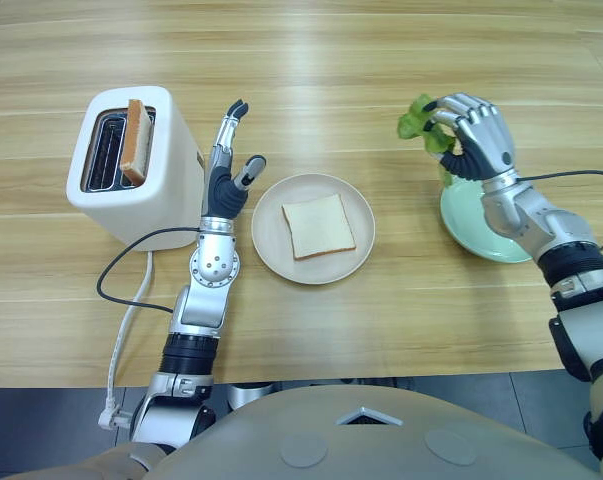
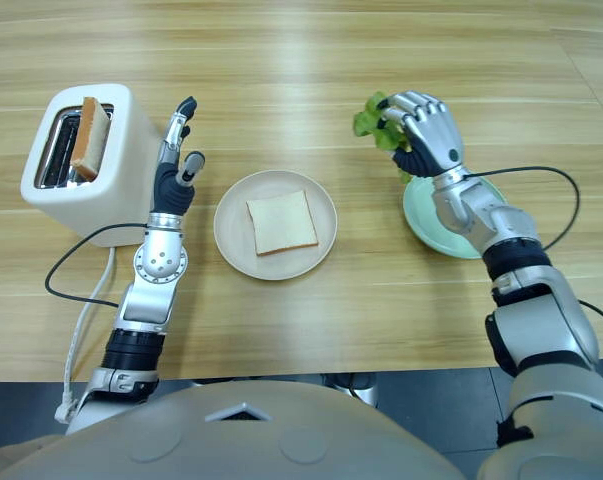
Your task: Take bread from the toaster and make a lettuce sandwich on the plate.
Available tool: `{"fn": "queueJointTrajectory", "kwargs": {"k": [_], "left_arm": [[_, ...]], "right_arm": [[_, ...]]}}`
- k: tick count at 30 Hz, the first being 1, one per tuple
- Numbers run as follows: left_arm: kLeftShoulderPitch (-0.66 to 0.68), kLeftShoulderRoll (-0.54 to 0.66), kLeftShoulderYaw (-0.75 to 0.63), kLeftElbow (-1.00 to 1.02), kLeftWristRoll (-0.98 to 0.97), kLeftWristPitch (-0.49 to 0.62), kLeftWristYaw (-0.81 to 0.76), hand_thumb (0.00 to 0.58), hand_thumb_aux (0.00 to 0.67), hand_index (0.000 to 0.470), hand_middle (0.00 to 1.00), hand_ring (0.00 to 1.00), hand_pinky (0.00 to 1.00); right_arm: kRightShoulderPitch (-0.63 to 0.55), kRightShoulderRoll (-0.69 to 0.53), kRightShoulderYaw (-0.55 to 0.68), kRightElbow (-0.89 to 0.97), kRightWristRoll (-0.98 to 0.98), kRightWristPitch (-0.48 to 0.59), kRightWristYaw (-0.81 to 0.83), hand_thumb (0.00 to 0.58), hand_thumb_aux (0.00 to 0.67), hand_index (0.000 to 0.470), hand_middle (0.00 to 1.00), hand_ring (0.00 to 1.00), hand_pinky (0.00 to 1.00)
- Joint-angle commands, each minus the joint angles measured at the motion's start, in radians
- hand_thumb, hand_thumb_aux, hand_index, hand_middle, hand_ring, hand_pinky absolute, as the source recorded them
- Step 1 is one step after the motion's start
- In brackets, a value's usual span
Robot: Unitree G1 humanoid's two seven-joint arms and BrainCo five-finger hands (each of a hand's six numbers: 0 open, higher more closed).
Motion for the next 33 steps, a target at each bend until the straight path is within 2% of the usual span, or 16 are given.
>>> {"fn": "queueJointTrajectory", "kwargs": {"k": [1,13,27,33], "left_arm": [[-0.02,0.009,0.003,0.044,0.007,-0.006,0.011,0.0,0.0,0.0,0.0,0.0,0.0],[-0.085,0.031,-0.004,0.163,0.02,-0.045,0.04,0.0,0.0,0.0,0.0,0.0,0.0],[-0.104,0.039,-0.008,0.221,0.024,-0.071,0.058,0.0,0.0,0.0,0.0,0.0,0.0],[-0.102,0.036,-0.014,0.225,0.026,-0.075,0.055,0.0,0.0,0.0,0.0,0.0,0.0]], "right_arm": [[-0.024,0.051,0.025,-0.014,-0.016,-0.034,0.028,0.58,0.67,0.46,1.0,1.0,1.0],[-0.064,0.201,0.118,-0.042,-0.099,-0.085,0.082,0.58,0.67,0.46,1.0,1.0,1.0],[-0.215,0.36,0.285,0.299,-0.234,-0.007,-0.025,0.58,0.67,0.46,1.0,1.0,1.0],[-0.238,0.4,0.339,0.376,-0.249,0.012,-0.044,0.58,0.67,0.46,1.0,1.0,1.0]]}}
